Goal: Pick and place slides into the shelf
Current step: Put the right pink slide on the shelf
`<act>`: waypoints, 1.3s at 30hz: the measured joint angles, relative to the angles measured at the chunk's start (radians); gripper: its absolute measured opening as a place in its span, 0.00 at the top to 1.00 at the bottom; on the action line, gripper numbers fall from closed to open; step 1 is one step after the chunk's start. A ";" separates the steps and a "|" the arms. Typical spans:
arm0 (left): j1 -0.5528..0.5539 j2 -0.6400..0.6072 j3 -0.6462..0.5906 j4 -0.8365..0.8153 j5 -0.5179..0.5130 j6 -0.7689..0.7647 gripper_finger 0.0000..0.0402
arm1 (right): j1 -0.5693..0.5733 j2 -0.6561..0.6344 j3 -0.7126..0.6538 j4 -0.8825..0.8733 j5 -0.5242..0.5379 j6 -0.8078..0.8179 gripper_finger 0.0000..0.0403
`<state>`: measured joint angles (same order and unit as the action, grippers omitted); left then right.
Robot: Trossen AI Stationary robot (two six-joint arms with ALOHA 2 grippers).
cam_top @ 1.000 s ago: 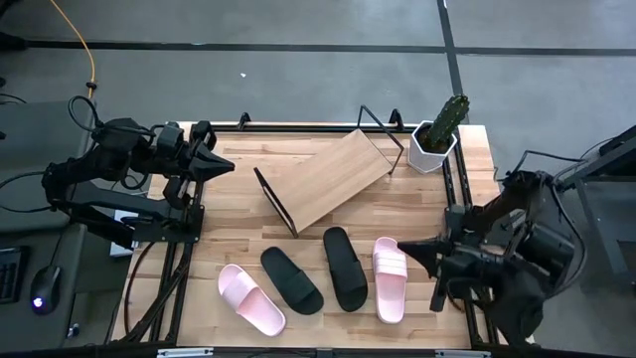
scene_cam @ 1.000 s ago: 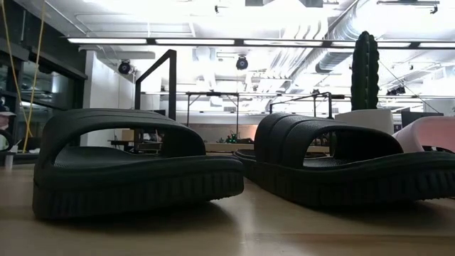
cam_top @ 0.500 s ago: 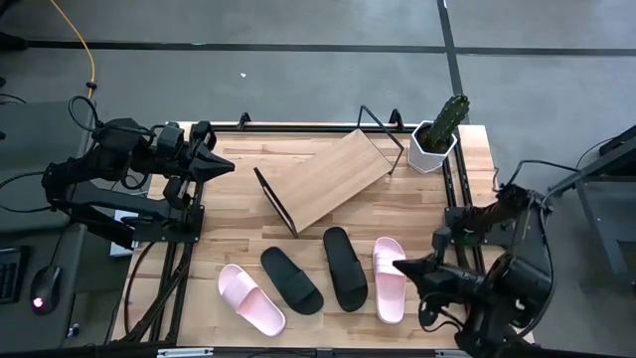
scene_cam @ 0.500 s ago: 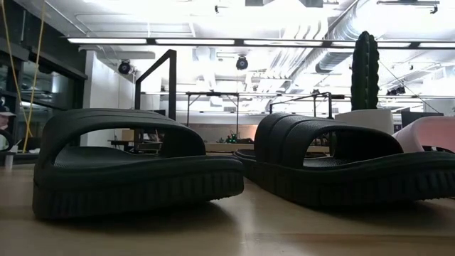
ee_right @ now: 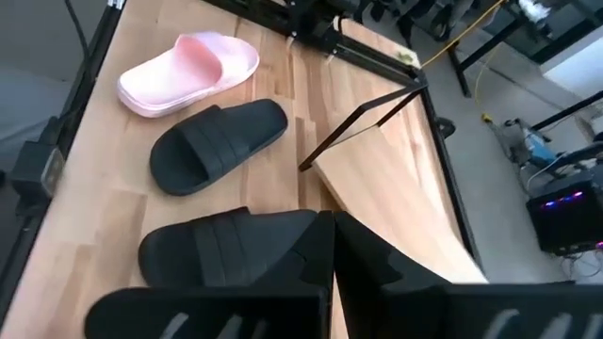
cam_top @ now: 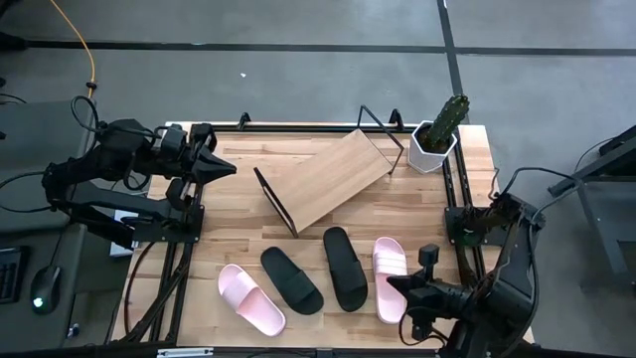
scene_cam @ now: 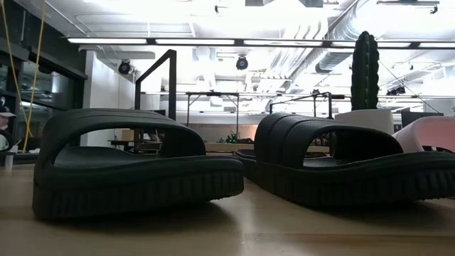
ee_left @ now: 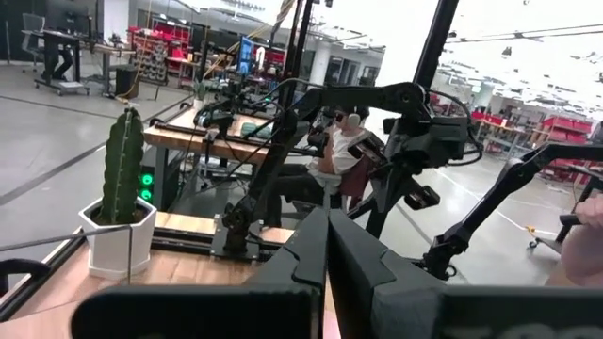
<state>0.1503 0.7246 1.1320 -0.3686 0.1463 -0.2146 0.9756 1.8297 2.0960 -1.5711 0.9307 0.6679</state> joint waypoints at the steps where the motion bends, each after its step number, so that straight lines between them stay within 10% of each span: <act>1: 0.000 0.000 0.000 -0.004 0.000 0.000 1.00 | 0.000 0.002 0.000 0.000 -0.011 0.008 1.00; 16: 0.000 0.000 0.000 -0.076 0.000 0.000 1.00 | -0.025 0.063 0.000 0.000 -0.277 0.144 1.00; 39: 0.000 0.000 0.000 -0.087 0.000 0.000 1.00 | -0.019 0.294 -0.001 0.000 -0.409 0.275 1.00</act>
<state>0.1501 0.7245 1.1320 -0.4553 0.1463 -0.2150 0.9562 2.1242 2.0953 -1.5707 0.5213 0.9424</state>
